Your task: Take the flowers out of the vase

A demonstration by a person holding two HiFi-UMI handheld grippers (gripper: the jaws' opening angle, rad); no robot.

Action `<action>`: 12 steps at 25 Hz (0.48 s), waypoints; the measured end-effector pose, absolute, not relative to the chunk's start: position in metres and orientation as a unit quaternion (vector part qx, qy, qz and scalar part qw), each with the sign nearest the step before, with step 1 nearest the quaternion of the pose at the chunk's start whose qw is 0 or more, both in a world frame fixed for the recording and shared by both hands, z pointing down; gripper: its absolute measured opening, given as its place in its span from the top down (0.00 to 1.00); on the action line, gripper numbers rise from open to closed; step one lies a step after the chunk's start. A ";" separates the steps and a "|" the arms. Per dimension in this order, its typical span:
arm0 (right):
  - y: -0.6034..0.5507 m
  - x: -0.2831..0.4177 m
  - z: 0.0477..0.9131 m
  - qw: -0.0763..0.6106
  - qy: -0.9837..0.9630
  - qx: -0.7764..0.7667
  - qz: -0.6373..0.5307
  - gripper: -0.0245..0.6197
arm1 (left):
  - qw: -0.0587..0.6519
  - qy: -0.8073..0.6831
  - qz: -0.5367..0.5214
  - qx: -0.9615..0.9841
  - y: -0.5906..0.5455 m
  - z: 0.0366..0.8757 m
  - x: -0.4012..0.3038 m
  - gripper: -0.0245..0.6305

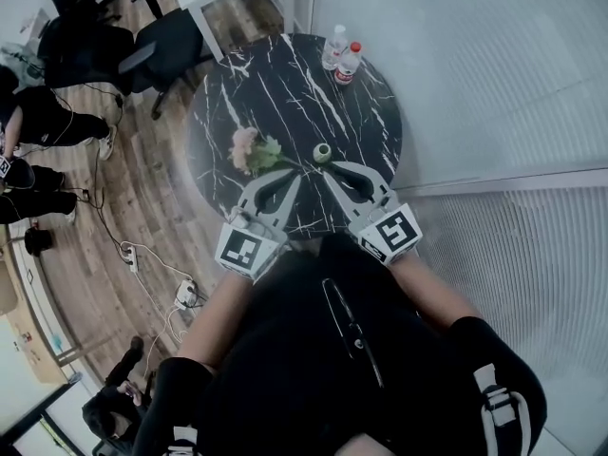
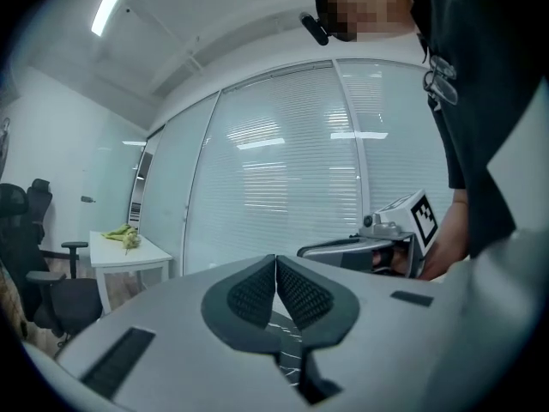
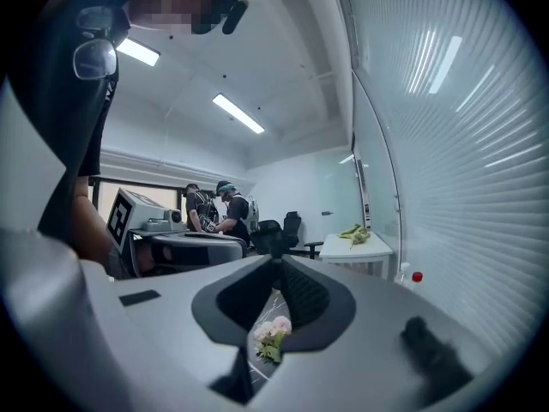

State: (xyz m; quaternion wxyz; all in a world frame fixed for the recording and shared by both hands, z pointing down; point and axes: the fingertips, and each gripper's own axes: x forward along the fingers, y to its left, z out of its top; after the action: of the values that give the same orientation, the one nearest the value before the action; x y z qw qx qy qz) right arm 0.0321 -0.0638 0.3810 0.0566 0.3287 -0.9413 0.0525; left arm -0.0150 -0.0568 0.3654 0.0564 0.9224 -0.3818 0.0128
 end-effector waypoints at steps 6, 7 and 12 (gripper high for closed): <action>-0.059 0.043 0.372 0.047 -0.946 0.316 0.053 0.93 | 0.044 -0.364 0.014 0.930 -0.051 0.358 0.006 0.94; -0.059 0.045 0.371 0.046 -0.946 0.316 0.052 0.93 | 0.044 -0.364 0.014 0.930 -0.051 0.357 0.009 0.94; -0.056 0.050 0.366 0.049 -0.946 0.318 0.045 0.93 | 0.037 -0.366 0.018 0.930 -0.053 0.353 0.012 0.94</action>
State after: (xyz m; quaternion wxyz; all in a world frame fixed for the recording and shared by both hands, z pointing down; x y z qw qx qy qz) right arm 0.0503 -0.0562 0.3661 0.0491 0.3178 -0.9458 0.0455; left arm 0.0124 -0.0525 0.3534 0.0366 0.9299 -0.3656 0.0179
